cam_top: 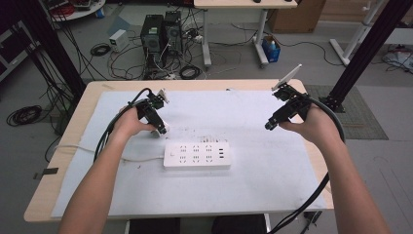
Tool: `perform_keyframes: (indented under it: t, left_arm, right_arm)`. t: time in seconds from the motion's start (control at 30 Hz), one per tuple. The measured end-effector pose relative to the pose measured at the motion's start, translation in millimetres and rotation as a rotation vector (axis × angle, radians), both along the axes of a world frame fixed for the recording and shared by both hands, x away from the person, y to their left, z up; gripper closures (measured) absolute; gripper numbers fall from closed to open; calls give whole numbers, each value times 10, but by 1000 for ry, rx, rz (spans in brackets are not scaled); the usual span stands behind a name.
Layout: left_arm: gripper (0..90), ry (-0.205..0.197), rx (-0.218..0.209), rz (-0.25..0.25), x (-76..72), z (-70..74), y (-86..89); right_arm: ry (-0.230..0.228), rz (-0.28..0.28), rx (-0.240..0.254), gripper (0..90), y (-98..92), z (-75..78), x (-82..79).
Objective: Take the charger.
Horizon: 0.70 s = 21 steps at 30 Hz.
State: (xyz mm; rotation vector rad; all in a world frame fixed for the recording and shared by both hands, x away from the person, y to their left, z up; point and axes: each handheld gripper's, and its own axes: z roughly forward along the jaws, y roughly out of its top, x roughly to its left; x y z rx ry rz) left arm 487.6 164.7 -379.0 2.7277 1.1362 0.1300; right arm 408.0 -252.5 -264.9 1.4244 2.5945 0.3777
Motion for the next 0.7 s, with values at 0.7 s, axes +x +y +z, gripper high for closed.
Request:
perform_keyframes:
  t: [0.7]
  left_arm:
    - [423,30,45,-7,117,-264,-69]
  right_arm:
    - [16,-9,3,125,-78,-109,2]
